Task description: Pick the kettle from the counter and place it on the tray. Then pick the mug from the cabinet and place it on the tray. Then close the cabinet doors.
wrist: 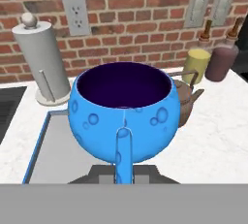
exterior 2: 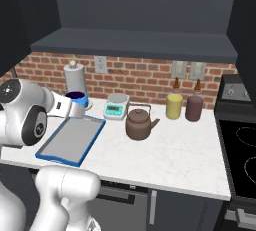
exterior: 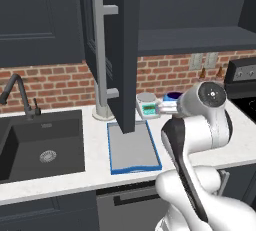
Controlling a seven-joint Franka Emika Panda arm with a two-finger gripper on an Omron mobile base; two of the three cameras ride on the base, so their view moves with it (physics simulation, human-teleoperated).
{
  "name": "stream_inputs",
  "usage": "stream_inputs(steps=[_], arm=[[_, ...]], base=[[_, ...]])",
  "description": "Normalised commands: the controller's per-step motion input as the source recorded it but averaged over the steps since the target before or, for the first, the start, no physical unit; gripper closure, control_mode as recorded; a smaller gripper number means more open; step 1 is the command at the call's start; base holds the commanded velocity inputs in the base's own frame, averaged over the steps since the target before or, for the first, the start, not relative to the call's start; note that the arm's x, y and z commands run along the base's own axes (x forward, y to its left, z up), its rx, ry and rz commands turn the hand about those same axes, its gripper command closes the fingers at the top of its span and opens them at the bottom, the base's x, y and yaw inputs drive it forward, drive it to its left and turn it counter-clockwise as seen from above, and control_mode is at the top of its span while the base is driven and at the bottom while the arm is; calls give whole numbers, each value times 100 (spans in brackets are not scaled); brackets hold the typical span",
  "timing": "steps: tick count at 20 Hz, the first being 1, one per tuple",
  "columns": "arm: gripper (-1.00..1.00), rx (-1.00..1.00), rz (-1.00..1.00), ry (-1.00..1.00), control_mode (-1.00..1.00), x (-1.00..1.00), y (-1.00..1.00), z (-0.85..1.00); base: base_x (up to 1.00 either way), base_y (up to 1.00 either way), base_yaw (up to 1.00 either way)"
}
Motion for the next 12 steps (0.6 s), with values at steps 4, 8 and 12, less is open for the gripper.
stream_inputs(steps=[4,8,12], arm=[[100,2,38,4,-100,31,0,-54],[100,0,45,0,-100,27,0,-56],[100,1,44,0,-100,20,1,-49]], base=[[0,0,0],[0,0,0],[0,0,0]])
